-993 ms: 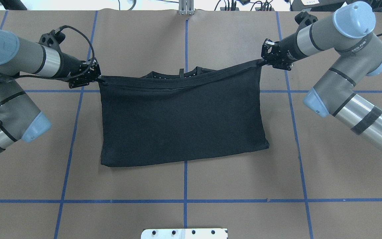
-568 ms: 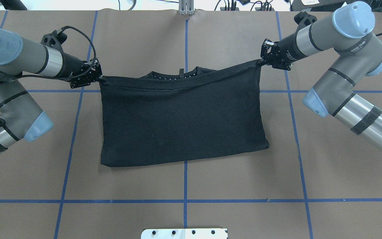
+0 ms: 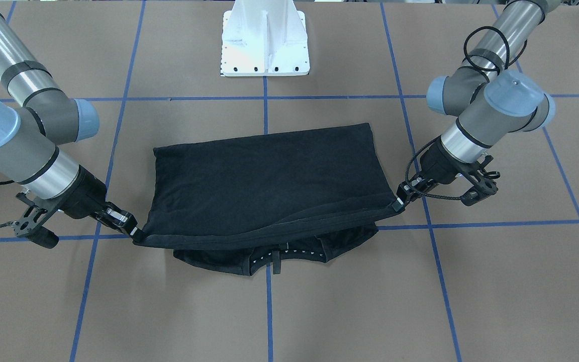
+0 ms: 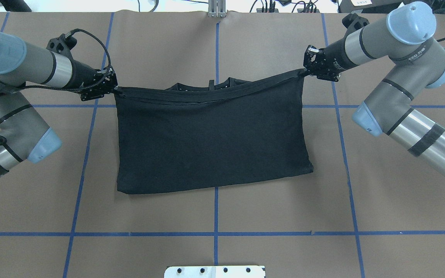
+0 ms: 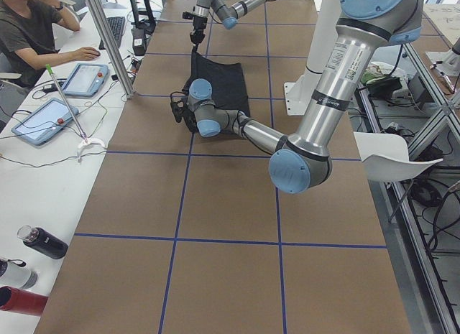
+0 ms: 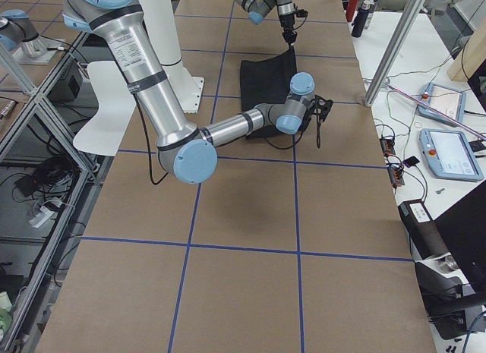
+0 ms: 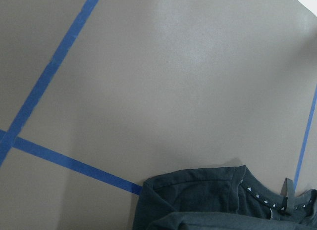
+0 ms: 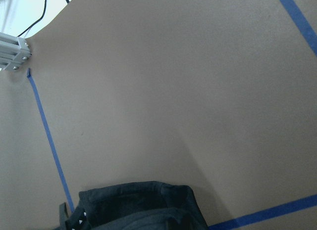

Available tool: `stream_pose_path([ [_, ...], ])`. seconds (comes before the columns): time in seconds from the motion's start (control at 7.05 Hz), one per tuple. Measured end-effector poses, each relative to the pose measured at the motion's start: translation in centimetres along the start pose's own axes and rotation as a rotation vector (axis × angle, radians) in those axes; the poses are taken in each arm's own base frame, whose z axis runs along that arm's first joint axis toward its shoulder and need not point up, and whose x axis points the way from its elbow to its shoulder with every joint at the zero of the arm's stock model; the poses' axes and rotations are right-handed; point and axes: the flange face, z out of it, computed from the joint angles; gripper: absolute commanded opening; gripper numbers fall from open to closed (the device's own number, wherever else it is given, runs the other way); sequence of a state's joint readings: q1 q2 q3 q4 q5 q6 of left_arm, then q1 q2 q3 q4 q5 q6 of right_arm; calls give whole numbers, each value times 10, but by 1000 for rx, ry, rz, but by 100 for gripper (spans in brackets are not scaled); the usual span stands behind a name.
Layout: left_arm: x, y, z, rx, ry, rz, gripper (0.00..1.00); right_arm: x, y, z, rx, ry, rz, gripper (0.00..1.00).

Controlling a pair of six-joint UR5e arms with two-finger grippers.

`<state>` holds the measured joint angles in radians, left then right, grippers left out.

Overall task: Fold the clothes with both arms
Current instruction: 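Open both grippers and release the folded hem, then move the right gripper to the folded shirt's near corner and grasp it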

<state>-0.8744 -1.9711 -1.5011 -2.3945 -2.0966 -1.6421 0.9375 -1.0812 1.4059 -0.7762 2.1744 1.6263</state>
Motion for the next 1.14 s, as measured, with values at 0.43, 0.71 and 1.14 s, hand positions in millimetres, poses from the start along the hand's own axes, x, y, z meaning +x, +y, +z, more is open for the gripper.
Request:
stream_pose_path([
  [0.43, -1, -4, 1, 31, 1, 3, 100, 2, 0, 2, 0, 5, 2, 100],
  [0.71, 1, -4, -1, 39, 7, 5, 100, 3, 1, 3, -7, 6, 4, 100],
  [1.14, 8, 0, -9, 39, 24, 12, 100, 18, 33, 9, -54, 17, -11, 100],
])
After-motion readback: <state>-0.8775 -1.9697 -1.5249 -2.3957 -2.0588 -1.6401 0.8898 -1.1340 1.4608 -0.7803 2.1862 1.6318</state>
